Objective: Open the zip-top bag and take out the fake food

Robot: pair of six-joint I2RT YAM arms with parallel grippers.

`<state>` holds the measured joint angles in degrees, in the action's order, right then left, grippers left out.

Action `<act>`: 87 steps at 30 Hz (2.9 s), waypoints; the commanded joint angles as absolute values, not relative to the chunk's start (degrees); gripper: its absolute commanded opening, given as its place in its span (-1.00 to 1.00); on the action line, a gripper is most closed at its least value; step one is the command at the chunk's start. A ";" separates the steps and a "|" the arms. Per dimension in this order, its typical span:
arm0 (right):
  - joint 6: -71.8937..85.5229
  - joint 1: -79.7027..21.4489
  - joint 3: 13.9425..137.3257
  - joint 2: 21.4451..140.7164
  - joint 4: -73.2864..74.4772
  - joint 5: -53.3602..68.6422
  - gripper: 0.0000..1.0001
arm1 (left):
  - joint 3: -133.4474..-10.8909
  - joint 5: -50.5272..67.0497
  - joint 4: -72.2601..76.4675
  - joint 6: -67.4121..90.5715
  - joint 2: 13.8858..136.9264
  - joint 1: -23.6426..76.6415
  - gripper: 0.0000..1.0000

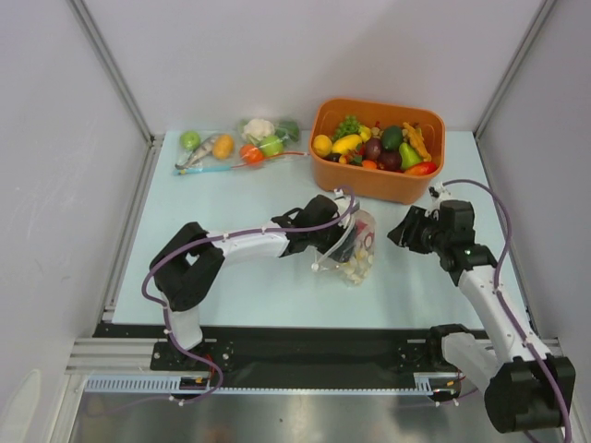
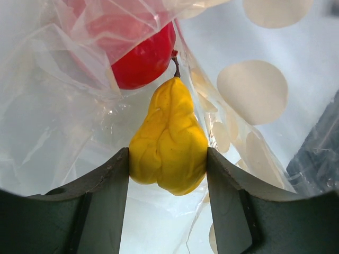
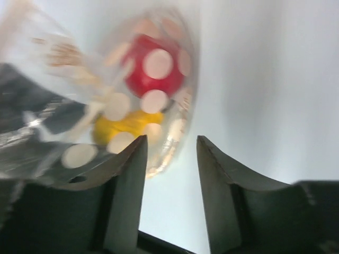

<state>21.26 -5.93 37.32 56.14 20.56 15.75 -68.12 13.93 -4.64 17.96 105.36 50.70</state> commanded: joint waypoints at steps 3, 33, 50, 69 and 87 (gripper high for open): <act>21.88 -7.64 45.86 51.95 25.04 20.92 0.08 | -70.22 13.01 -6.85 17.66 102.39 50.54 -1.00; 23.55 -34.45 64.51 65.92 35.86 -5.18 -0.48 | -75.76 8.44 -10.81 19.25 103.89 51.86 -0.99; 23.64 -33.66 62.32 63.20 37.53 -7.74 -1.00 | -72.16 6.41 -12.04 17.58 100.38 50.80 -1.00; 23.82 -33.22 57.39 63.98 35.33 -5.36 -1.00 | -77.17 15.91 -9.23 20.48 94.93 50.45 -0.99; 23.91 -32.70 56.51 64.25 35.42 -6.42 -1.00 | -79.36 15.29 -25.29 14.07 87.72 49.57 -0.99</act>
